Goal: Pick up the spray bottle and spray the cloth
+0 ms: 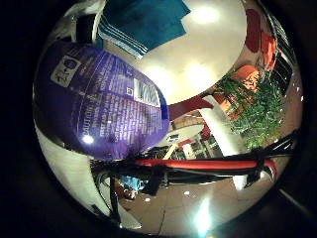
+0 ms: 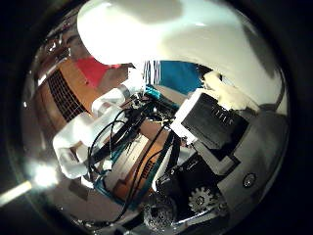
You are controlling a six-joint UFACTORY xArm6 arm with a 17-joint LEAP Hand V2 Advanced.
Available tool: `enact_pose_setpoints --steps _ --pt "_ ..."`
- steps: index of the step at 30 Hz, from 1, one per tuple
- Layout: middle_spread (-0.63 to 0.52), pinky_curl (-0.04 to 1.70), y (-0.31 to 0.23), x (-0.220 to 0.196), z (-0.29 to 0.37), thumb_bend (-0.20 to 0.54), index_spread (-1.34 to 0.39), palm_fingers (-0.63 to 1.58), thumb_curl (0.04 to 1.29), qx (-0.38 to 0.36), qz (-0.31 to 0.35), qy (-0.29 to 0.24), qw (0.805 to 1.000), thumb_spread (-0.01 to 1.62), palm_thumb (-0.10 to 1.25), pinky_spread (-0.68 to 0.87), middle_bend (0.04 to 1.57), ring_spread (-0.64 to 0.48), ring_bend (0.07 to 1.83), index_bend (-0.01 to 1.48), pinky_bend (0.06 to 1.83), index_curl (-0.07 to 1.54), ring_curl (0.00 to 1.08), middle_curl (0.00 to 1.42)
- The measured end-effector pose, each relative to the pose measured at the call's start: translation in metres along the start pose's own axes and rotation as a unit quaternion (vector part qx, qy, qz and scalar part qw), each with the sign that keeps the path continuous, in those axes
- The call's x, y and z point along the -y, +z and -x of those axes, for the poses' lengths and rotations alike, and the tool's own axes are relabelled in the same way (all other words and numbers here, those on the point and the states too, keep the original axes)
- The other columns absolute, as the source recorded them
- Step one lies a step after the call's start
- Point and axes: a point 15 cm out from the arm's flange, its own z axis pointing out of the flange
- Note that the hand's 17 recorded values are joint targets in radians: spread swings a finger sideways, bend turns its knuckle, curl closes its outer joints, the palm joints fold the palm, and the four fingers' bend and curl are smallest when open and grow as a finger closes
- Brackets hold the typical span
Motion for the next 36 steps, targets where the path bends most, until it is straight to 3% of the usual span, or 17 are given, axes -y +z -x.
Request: enact_pose_setpoints --steps 9,19,30,36 --pt "-0.09 1.33 0.011 0.024 -0.007 -0.018 -0.19 1.18 0.82 -0.017 0.027 0.022 0.999 0.81 0.99 -0.19 1.38 -0.16 1.48 1.16 1.02 0.72 0.60 0.63" --pt "-0.09 1.33 0.004 0.025 -0.007 -0.018 -0.19 1.18 0.82 -0.018 0.014 0.020 1.000 0.82 0.99 -0.19 1.38 -0.16 1.48 1.16 1.02 0.72 0.60 0.63" --pt "-0.09 1.34 -0.042 0.010 0.039 -0.017 -0.20 1.18 0.83 0.032 -0.096 -0.038 0.994 0.81 1.01 -0.19 1.38 -0.16 1.48 1.16 1.02 0.72 0.61 0.63" --pt "-0.09 1.35 -0.084 0.004 0.097 -0.018 -0.19 1.18 0.84 0.075 -0.198 -0.106 0.972 0.79 1.02 -0.19 1.38 -0.16 1.48 1.16 1.01 0.72 0.61 0.63"
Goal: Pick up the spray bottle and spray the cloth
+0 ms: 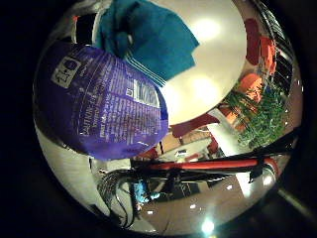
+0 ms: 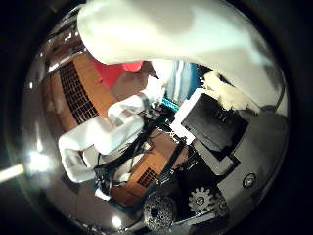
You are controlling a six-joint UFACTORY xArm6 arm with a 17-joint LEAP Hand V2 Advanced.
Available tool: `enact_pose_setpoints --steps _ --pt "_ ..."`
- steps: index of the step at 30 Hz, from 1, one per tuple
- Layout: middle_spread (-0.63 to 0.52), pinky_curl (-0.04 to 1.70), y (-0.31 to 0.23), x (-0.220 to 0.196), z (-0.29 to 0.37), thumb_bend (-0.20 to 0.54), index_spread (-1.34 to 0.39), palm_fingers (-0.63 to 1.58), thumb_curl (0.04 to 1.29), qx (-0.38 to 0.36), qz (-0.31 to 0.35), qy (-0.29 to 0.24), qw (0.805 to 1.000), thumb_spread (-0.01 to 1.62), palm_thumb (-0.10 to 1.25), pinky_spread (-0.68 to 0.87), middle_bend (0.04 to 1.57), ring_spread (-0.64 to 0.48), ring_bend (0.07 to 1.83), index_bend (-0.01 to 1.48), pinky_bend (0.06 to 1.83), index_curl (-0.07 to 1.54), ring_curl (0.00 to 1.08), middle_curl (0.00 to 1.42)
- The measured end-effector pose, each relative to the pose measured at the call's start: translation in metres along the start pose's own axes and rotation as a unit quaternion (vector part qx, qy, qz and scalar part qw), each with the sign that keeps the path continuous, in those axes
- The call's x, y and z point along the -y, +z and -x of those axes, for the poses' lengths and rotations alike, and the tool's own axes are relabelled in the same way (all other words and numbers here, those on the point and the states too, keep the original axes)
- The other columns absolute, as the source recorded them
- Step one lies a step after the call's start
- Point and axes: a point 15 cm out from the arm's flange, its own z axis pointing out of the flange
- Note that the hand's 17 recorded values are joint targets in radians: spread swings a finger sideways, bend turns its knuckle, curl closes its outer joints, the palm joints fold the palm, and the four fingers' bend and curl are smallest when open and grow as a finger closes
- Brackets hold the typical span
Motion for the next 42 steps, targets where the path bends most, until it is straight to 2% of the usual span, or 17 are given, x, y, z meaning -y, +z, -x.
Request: enact_pose_setpoints --steps 6,11,18,28,33,42 --pt "-0.09 1.36 -0.023 0.022 0.049 -0.018 -0.19 1.18 0.84 0.043 -0.083 -0.061 0.994 0.78 1.02 -0.19 1.38 -0.16 1.48 1.16 1.01 0.72 0.61 0.63" --pt "-0.08 1.37 -0.049 0.048 0.087 -0.018 -0.19 1.19 0.85 0.101 -0.165 -0.116 0.974 0.78 1.02 -0.19 1.38 -0.16 1.49 1.16 1.01 0.72 0.61 0.63" --pt "-0.08 1.37 -0.047 0.084 0.092 -0.018 -0.19 1.19 0.85 0.141 -0.239 -0.141 0.950 0.77 1.01 -0.19 1.38 -0.16 1.49 1.16 1.01 0.73 0.60 0.63" --pt "-0.08 1.37 -0.001 0.126 0.086 -0.018 -0.18 1.18 0.87 0.212 -0.295 -0.157 0.918 0.76 1.02 -0.19 1.38 -0.16 1.49 1.16 1.01 0.74 0.60 0.63" --pt "-0.08 1.37 0.014 0.135 0.076 -0.018 -0.18 1.18 0.87 0.215 -0.305 -0.154 0.915 0.74 1.02 -0.19 1.38 -0.16 1.49 1.15 1.01 0.74 0.60 0.63" --pt "-0.08 1.37 0.054 0.136 0.078 -0.018 -0.18 1.18 0.88 0.262 -0.300 -0.160 0.903 0.73 1.02 -0.19 1.38 -0.16 1.49 1.15 1.01 0.74 0.60 0.63"
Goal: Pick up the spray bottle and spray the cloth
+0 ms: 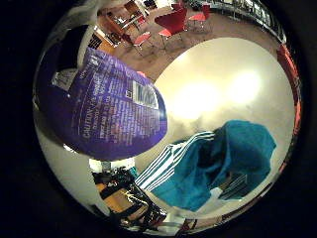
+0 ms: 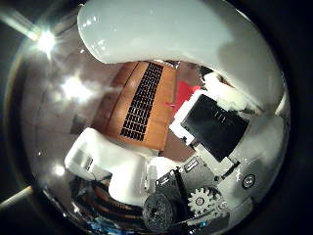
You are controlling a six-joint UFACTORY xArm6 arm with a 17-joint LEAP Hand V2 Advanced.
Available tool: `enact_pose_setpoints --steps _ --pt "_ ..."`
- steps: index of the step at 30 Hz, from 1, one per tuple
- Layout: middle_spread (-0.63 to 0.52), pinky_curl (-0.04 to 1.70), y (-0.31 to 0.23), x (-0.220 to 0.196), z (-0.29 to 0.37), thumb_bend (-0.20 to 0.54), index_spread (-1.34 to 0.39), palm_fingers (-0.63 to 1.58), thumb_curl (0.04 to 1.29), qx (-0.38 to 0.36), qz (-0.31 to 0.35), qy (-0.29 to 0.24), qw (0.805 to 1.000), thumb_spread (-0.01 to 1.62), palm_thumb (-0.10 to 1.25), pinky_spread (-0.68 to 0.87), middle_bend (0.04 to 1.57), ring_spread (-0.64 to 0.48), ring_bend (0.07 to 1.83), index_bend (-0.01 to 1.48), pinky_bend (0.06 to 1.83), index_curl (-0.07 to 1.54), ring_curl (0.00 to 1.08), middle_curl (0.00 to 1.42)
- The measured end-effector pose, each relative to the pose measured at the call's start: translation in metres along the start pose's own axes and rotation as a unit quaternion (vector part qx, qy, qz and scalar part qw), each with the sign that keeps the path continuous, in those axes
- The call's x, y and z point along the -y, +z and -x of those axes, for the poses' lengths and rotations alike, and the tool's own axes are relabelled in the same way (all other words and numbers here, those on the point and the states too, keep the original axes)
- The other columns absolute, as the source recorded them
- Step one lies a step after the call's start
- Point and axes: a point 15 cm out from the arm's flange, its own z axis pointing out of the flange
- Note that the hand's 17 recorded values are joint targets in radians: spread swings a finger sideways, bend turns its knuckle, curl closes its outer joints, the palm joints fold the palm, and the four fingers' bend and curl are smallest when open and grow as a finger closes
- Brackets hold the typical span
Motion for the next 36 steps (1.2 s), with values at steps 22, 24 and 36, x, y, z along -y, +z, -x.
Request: enact_pose_setpoints --steps 22,24,36 --pt "-0.08 1.21 0.031 -0.022 -0.051 -0.024 -0.18 1.19 0.88 0.032 0.014 0.042 0.998 0.68 0.96 -0.22 1.34 -0.15 1.45 1.11 0.99 0.74 0.58 0.63" --pt "-0.07 1.17 0.033 -0.024 -0.054 -0.024 -0.17 1.19 0.87 0.033 0.016 0.045 0.998 0.67 0.96 -0.23 1.32 -0.15 1.44 1.09 0.99 0.74 0.57 0.62" --pt "-0.08 0.87 0.036 -0.030 -0.050 -0.038 -0.24 1.01 0.80 0.036 0.031 0.043 0.998 0.60 0.85 -0.39 1.07 -0.18 1.27 0.58 1.01 0.65 0.49 0.55"
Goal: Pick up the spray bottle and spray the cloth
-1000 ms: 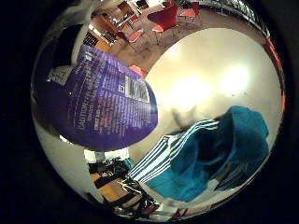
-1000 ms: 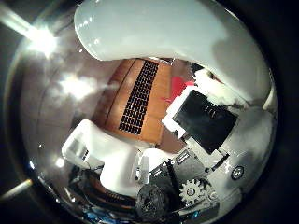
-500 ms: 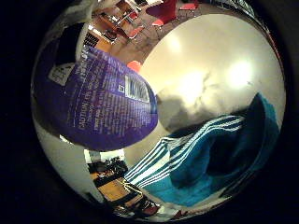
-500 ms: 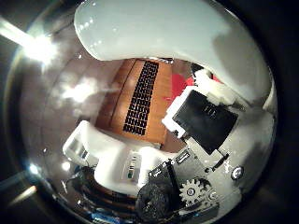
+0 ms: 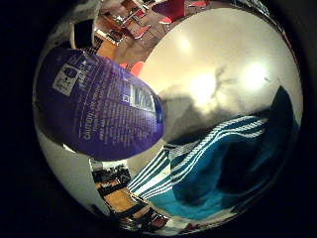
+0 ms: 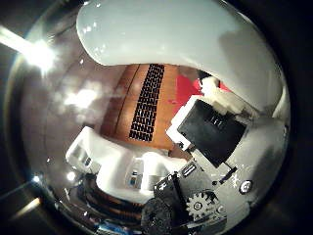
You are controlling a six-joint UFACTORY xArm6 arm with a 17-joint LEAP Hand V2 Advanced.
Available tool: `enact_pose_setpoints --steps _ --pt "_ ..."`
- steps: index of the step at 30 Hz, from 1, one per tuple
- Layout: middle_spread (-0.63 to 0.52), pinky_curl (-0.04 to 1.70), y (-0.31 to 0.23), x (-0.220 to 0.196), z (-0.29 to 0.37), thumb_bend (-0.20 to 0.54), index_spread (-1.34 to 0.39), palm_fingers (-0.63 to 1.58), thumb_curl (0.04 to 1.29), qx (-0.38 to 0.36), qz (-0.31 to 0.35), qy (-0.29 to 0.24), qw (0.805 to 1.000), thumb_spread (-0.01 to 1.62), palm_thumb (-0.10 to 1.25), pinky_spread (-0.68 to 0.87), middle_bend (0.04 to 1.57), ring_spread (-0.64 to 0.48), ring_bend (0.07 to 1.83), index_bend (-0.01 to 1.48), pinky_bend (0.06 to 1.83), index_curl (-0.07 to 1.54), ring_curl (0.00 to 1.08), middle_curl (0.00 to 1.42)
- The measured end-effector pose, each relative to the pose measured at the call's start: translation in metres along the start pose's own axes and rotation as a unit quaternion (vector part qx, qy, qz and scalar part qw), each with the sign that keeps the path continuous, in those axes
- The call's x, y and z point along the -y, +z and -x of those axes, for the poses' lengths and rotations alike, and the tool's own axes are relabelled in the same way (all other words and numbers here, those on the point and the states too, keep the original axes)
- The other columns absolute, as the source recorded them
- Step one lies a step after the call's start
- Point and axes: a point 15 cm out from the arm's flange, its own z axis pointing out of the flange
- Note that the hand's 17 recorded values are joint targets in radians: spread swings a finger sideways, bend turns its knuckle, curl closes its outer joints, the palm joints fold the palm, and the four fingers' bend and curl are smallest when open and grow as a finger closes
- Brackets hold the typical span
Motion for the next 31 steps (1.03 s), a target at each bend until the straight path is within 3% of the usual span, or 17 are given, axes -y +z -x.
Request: enact_pose_setpoints --steps 4,7,11,14,17,20,31 --pt "-0.12 0.80 0.001 -0.011 0.000 -0.028 -0.35 0.73 0.72 -0.005 0.025 -0.005 1.000 0.76 0.82 -0.46 0.88 -0.22 1.24 0.24 1.06 0.58 0.48 0.52" --pt "-0.12 0.77 0.000 -0.014 0.000 -0.027 -0.40 0.53 0.66 -0.011 0.031 -0.008 0.999 0.90 0.81 -0.43 0.79 -0.23 1.17 0.20 0.98 0.57 0.46 0.50" --pt "-0.09 0.72 -0.002 -0.014 0.001 -0.029 -0.43 0.26 0.58 -0.014 0.033 -0.007 0.999 0.99 0.76 -0.20 0.69 -0.19 1.04 0.25 0.77 0.54 0.41 0.47" --pt "-0.06 0.67 -0.005 -0.015 0.002 -0.028 -0.40 0.11 0.53 -0.019 0.034 -0.009 0.999 1.01 0.75 0.08 0.59 -0.12 0.90 0.23 0.67 0.50 0.36 0.43" --pt "-0.03 0.59 -0.008 -0.014 0.004 -0.028 -0.36 0.07 0.50 -0.022 0.033 -0.013 0.999 1.02 0.73 0.29 0.52 -0.03 0.78 0.20 0.60 0.46 0.32 0.40" --pt "-0.01 0.52 -0.018 -0.012 0.008 -0.025 -0.32 0.07 0.47 -0.024 0.024 -0.015 0.999 1.02 0.72 0.37 0.47 0.04 0.69 0.19 0.53 0.43 0.29 0.38" --pt "0.02 0.39 -0.084 -0.016 0.006 -0.025 -0.29 0.13 0.43 -0.082 0.004 -0.025 0.996 1.02 0.71 0.41 0.34 0.14 0.53 0.16 0.42 0.34 0.25 0.36"
